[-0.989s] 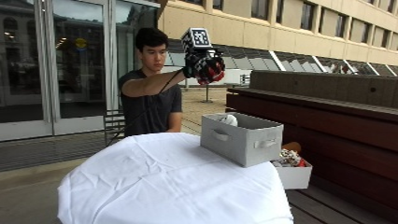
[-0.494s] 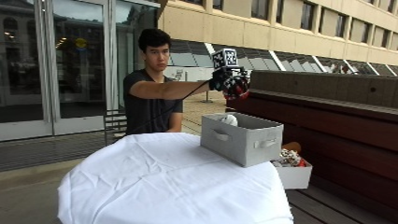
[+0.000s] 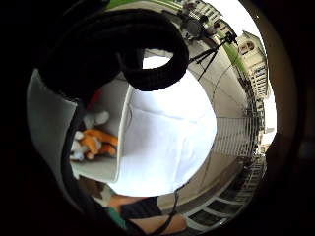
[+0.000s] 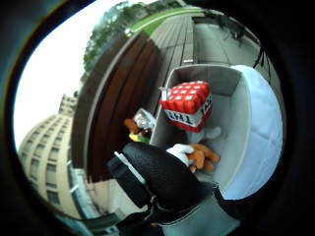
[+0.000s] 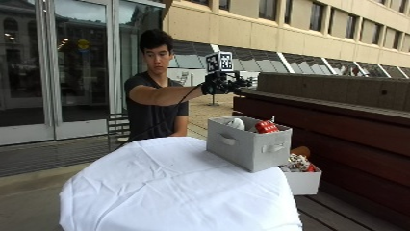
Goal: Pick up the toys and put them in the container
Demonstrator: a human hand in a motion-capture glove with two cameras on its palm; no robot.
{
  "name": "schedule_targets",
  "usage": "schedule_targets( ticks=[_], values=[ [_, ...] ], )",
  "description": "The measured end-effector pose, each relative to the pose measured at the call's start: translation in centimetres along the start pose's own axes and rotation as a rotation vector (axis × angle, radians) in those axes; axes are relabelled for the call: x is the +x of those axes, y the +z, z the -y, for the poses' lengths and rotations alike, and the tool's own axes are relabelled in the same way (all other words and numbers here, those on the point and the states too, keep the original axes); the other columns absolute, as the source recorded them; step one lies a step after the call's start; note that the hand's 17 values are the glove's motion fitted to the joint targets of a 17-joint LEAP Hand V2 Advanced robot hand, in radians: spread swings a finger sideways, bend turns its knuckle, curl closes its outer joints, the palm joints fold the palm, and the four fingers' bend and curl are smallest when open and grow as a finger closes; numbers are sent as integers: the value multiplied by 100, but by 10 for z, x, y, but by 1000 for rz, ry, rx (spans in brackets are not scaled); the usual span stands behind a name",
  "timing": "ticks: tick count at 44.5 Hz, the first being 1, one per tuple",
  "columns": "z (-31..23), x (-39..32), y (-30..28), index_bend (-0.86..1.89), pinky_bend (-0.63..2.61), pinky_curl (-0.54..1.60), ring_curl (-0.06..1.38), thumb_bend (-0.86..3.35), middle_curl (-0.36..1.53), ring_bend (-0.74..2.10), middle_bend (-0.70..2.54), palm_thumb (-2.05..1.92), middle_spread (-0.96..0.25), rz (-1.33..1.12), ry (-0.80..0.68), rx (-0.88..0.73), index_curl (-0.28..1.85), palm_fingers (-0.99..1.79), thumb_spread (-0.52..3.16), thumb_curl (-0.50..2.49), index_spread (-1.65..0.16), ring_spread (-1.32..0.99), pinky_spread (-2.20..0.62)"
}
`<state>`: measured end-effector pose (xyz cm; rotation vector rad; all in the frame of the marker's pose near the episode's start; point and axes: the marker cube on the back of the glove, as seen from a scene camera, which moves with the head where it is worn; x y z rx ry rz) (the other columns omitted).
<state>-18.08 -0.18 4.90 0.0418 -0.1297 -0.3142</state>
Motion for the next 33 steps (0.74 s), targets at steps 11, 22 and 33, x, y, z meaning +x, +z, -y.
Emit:
schedule_targets(
  ticks=[11, 22, 33],
  values=[
    [-59, 120, -18, 15, 125, 39, 27, -13, 45, 53, 17, -18, -4, -166, 101, 2, 32, -14, 95, 33, -34, -4, 0],
    [-93, 249, -7, 17, 113, 34, 25, -13, 43, 43, 17, -18, -5, -133, 260, -26, 33, -9, 95, 24, -36, -4, 2],
    [-121, 274, -3, 17, 108, 32, 25, -12, 38, 38, 16, -17, -5, -153, 296, -14, 33, -9, 96, 19, -36, -4, 3]
  ],
)
